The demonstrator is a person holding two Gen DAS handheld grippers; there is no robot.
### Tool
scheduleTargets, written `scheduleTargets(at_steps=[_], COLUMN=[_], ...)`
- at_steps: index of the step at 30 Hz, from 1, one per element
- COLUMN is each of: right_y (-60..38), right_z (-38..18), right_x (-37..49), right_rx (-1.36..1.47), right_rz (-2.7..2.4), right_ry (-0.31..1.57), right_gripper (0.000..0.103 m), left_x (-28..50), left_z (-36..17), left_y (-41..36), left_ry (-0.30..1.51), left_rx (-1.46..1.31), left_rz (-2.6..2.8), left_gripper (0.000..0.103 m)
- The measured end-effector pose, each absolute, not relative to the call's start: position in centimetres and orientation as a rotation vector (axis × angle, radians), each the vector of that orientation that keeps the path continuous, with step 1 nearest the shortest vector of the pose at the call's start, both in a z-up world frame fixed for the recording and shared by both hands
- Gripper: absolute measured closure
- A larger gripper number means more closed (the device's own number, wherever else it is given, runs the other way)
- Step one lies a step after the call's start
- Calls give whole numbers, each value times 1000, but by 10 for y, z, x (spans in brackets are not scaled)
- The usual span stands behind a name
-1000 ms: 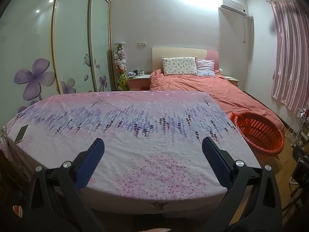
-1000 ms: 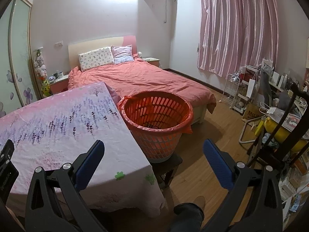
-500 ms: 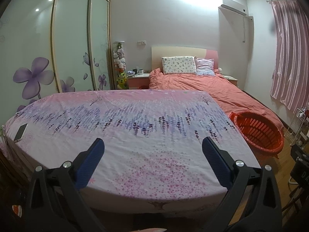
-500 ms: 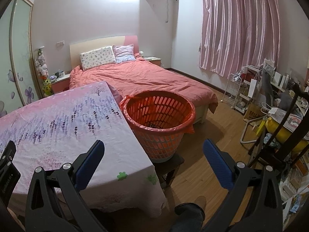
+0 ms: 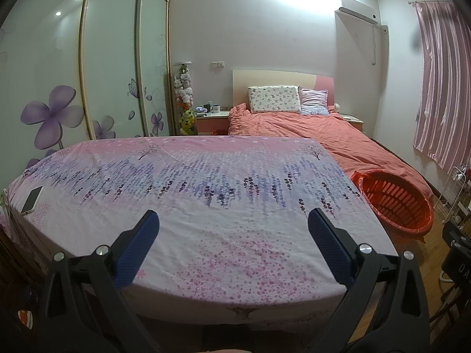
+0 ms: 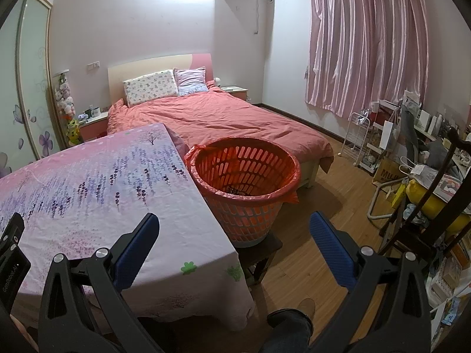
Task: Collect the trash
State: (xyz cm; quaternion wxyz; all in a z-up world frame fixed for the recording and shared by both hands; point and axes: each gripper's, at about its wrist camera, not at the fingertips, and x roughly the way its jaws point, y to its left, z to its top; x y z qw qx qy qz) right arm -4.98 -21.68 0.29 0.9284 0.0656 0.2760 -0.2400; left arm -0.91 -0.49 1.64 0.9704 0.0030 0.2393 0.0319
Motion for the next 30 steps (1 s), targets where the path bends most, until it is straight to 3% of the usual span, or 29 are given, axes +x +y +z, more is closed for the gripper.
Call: scheduleTargets(at_steps=[30], right_y=[-217], right_z=[3], right_x=[-43], right_rx=[134], right_rz=[-486], right_ry=[571], right_gripper=[2], left_x=[-7], left_z=[17], left_y=[-7], left_ry=[486], left_rx=[10], left_rz=[64], left_gripper=[4])
